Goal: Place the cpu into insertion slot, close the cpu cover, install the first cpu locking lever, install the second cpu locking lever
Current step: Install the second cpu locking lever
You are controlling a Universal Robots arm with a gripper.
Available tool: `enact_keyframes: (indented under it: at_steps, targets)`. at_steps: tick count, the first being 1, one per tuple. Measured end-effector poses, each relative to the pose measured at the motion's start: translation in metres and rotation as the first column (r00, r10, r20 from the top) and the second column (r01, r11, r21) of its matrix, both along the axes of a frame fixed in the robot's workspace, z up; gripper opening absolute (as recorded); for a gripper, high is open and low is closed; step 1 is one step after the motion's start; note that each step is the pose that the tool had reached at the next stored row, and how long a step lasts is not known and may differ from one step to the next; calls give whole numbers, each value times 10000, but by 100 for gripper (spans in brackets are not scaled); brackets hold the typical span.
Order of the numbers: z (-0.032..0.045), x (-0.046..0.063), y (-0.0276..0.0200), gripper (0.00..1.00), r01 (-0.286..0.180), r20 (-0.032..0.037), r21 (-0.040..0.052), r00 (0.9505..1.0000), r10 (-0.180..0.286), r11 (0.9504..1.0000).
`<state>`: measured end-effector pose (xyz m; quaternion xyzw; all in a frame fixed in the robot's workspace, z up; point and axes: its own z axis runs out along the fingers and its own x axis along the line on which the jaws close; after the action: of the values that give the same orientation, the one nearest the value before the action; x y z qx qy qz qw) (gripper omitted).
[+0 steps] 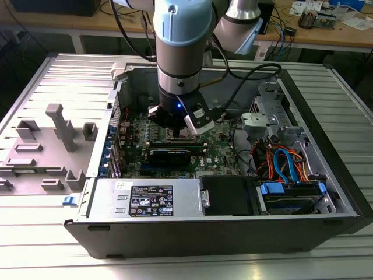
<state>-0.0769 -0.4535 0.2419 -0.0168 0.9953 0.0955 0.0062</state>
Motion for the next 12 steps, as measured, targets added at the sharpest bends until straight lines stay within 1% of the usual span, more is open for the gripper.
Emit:
enact_keyframes:
  at_steps: [12]
  targets:
    - [-2,-35,0,11,-1,0,73,10000,1,10000]
